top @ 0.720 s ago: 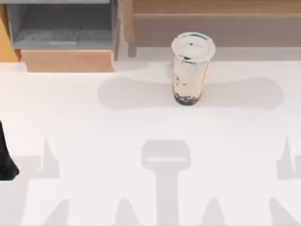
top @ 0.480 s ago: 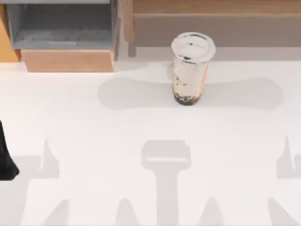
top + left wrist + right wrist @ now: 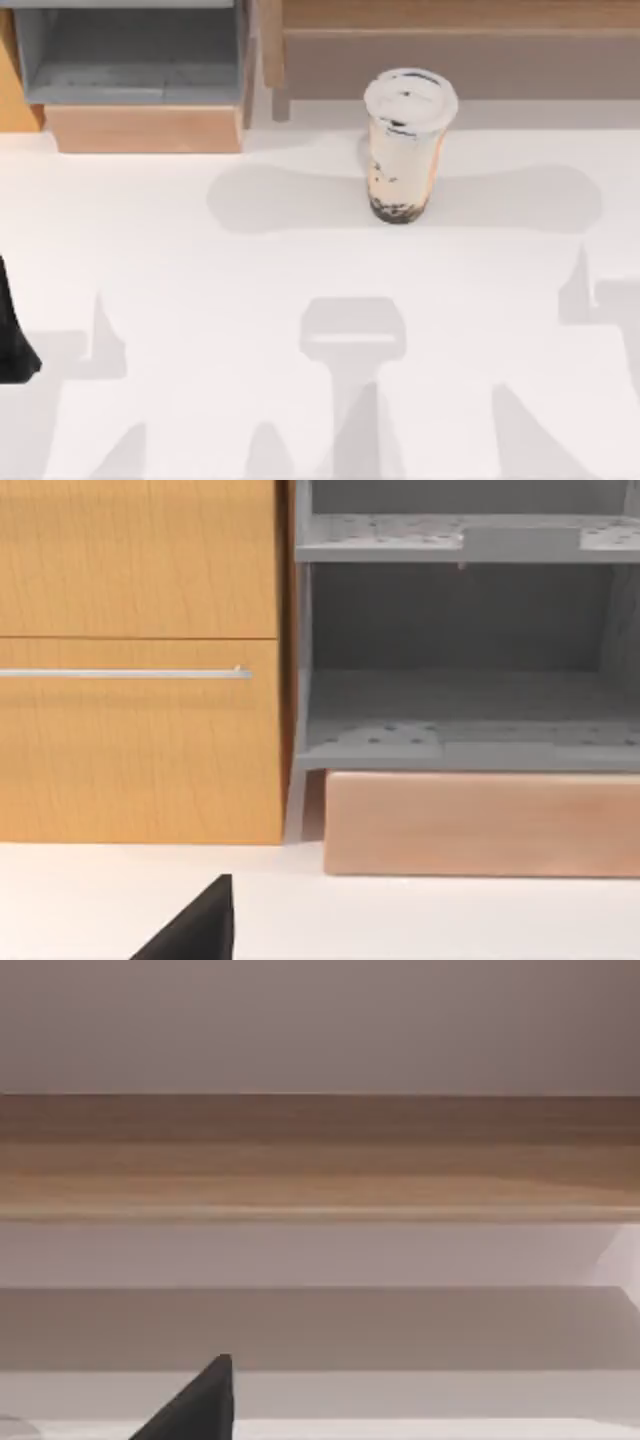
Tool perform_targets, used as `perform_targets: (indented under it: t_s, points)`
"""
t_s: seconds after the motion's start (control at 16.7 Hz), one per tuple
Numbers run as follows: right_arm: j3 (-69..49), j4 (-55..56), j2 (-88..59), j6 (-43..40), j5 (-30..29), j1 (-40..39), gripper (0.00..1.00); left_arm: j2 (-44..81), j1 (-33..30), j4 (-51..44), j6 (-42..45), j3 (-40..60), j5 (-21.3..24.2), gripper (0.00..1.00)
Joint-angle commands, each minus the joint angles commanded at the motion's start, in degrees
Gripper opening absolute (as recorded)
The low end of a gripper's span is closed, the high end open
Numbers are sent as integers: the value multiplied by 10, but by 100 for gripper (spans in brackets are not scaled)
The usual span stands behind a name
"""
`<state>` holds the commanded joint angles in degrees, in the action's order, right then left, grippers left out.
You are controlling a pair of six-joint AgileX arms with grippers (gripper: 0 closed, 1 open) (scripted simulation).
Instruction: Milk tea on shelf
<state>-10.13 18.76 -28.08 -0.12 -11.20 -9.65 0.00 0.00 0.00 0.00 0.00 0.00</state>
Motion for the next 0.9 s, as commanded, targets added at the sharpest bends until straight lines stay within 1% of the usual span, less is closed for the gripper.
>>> perform_targets:
  t_s: [0.66,0.9]
  points:
    - [-204,399,-621,10,-235,-225,100,0,0,0,0,0,0,100]
    - [-270,529,-819,10,-310,-299,100,0,0,0,0,0,0,100]
